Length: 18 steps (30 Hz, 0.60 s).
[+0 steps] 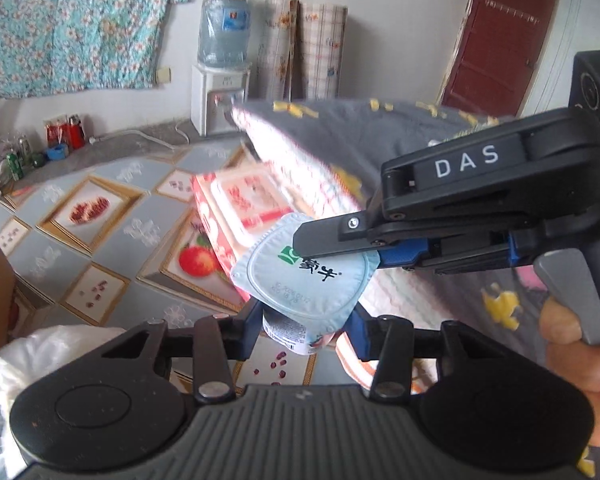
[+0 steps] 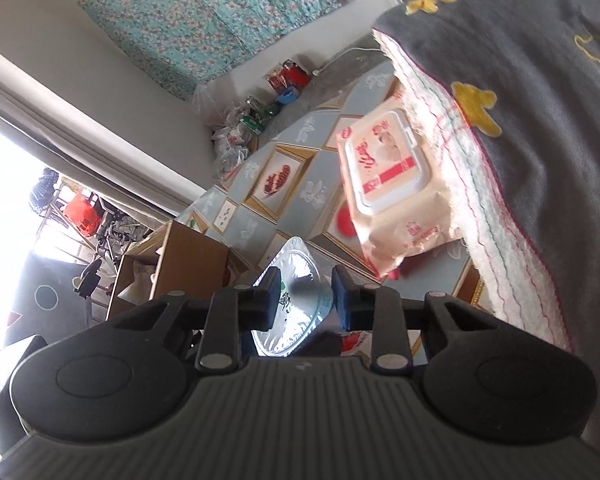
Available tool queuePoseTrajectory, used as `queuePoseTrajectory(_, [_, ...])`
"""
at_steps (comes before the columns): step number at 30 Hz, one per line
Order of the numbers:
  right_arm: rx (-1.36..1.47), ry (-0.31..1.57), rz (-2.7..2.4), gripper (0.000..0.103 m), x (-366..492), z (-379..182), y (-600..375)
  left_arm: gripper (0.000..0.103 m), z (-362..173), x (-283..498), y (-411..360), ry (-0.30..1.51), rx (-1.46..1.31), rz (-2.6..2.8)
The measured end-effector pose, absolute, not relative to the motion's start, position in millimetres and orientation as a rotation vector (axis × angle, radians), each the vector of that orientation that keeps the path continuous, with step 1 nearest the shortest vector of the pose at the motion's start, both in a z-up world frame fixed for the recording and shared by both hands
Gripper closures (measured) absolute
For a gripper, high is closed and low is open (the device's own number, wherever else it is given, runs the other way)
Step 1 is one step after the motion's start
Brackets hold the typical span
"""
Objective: Organize soft objects
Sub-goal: 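Lift the yogurt cup and turn it toward the box with the right gripper, then lower the yogurt cup into the cardboard box and open the right gripper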
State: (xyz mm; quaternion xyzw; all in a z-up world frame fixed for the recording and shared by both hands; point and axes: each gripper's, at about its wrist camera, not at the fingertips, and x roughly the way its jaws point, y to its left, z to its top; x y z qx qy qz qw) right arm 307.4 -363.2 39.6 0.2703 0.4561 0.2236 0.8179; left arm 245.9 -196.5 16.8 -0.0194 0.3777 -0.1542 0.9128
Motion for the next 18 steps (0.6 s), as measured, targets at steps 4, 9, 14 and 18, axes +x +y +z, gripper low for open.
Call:
queuePoseTrajectory(4, [0.526, 0.919, 0.523, 0.076, 288.1, 82.4, -336.2, 0.057, 51.2, 220.8, -172.7, 0.71, -0.06, -0.287])
queuePoseTrajectory(9, [0.463, 0.885, 0.607, 0.076, 269.6, 122.5, -280.2, 0.057, 85.8, 187.6, -125.6, 0.646, -0.092, -0.219])
queuePoseTrajectory(14, [0.412, 0.892, 0.719, 0.076, 256.9, 144.2, -201.1, 0.057, 105.6, 156.0, -58.5, 0.613, -0.14, -0.121])
queuePoseTrajectory(18, [0.364, 0.937, 0.81, 0.076, 251.4, 143.7, -128.7, 0.057, 105.3, 135.9, -0.5, 0.628, -0.183, -0.024])
